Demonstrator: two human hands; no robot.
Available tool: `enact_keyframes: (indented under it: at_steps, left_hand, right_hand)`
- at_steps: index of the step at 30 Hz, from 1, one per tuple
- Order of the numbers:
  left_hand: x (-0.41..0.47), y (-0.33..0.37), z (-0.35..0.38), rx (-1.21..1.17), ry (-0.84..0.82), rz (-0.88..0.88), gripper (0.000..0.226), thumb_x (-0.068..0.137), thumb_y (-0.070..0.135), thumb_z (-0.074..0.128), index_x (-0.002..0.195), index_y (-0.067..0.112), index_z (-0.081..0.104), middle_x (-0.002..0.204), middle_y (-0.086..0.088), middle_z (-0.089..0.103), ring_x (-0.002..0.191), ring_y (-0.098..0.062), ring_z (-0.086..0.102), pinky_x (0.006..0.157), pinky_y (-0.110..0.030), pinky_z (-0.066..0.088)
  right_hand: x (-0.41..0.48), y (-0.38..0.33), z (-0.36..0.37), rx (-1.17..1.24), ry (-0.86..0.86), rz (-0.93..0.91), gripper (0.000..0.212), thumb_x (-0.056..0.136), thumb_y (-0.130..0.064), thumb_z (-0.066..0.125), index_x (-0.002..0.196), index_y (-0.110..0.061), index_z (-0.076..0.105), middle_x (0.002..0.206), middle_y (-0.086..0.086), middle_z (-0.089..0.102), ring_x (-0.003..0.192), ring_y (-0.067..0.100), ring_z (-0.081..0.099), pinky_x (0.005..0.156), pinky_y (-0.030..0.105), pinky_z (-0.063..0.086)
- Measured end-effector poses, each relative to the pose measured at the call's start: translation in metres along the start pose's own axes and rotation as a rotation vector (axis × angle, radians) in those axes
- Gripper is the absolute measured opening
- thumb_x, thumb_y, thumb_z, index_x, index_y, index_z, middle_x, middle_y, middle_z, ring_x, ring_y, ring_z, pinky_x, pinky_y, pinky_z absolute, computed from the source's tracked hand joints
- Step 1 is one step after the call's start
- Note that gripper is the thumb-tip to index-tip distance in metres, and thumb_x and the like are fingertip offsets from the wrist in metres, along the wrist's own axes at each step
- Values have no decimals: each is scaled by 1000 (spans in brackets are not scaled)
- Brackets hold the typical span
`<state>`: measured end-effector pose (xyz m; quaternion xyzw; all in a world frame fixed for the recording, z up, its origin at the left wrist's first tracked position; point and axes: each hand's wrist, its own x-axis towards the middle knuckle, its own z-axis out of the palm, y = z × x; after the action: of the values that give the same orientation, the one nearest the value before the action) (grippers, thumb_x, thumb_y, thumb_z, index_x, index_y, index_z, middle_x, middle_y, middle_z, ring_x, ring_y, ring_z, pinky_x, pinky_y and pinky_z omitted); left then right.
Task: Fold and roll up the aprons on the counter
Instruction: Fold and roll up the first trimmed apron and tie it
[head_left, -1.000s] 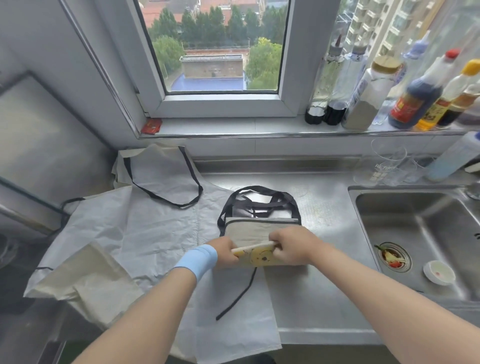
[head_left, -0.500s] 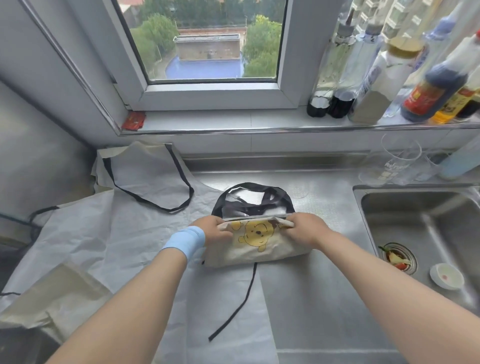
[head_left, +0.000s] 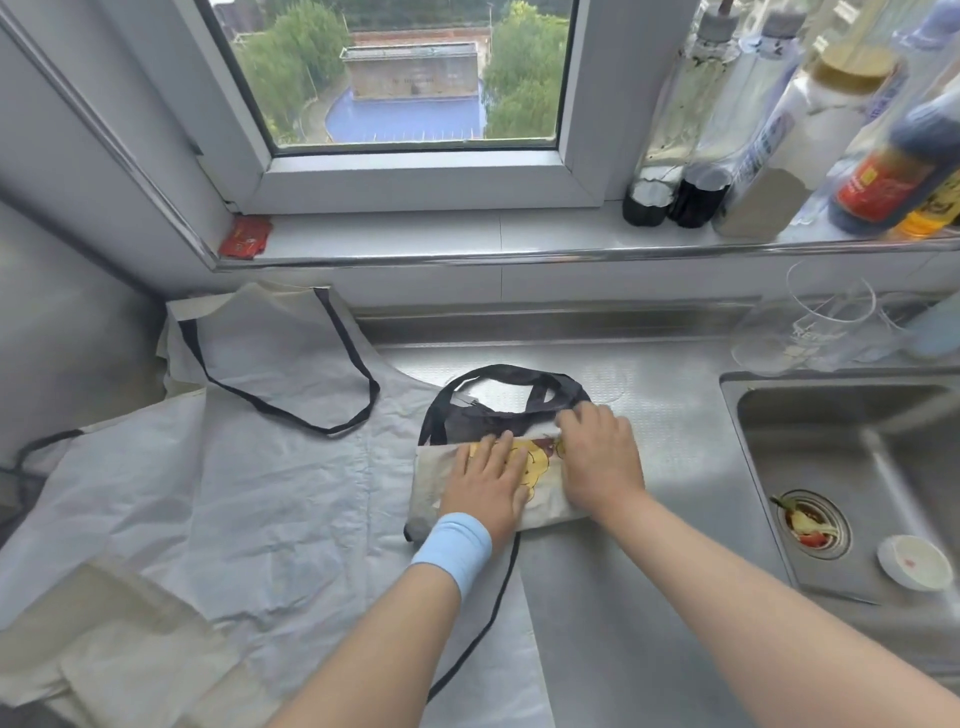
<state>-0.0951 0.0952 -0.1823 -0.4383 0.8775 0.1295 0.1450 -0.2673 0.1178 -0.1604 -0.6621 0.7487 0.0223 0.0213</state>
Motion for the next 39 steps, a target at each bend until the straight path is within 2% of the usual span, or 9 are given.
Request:
enact_keyframes:
  at_steps: [4,9,15,18,21,24,28,33,39]
  left_hand:
    - [5,-1,7,35,30,10,82,79,51,-11,155,23,3,163,1,0,150,-22,-3,118,-47,-8]
    - [1,-32,9,101,85,24,67,88,48,1,154,34,10,162,2,13,149,-25,13,116,-51,-8]
    - [-14,-75,7,118,31,-55,59,95,48,-2,152,34,-9,163,-2,-3,149,-24,-12,119,-47,-7]
    - [-19,-71,5,188,129,-86,61,95,47,27,153,27,20,162,-8,11,149,-31,6,118,-48,4]
    - [-17,-52,2,182,327,3,55,69,13,63,122,24,53,135,-7,44,120,-30,43,94,-42,35]
    - [-19,-35,-6,256,307,89,44,58,10,74,99,23,65,97,-4,60,85,-26,54,65,-37,45]
    - [-25,-31,-7,153,123,-51,54,85,24,48,139,23,40,127,-7,49,113,-30,45,96,-46,39]
    - [-35,-42,-7,46,72,39,90,67,75,45,143,29,31,126,-2,40,118,-26,36,98,-41,39]
    - [-30,-64,-16,-168,67,-14,53,88,46,53,140,43,43,127,1,53,124,-22,43,98,-33,44]
  right_hand:
    - [-12,-20,21,43,28,-345,57,83,-26,49,138,-12,52,148,13,46,136,33,43,104,47,40]
    - [-19,0,41,122,-211,-170,71,91,-57,5,157,-31,0,165,3,-10,151,20,-12,122,46,-4]
    - [-23,17,48,149,-198,-86,65,97,-61,5,156,-36,-7,163,-2,-18,148,15,-23,121,42,-12]
    - [-23,13,45,91,-213,-88,65,96,-59,1,155,-33,-12,162,2,-22,148,18,-24,119,43,-17]
    - [-23,9,41,17,-187,-107,67,97,-54,7,156,-23,0,163,11,-12,150,27,-15,119,49,-8]
    - [-25,3,30,37,-86,-235,51,97,-34,31,146,-21,41,158,17,28,145,38,27,113,49,29]
    - [-35,3,20,29,-67,-433,47,89,-56,41,123,-26,52,129,7,49,115,29,50,85,42,45]
    - [-35,8,13,-77,-168,-477,61,85,-60,28,127,-23,51,121,3,51,109,25,51,77,42,48]
    - [-16,8,-6,-87,-148,-396,38,106,-40,26,117,-17,54,119,0,58,97,26,62,66,33,40]
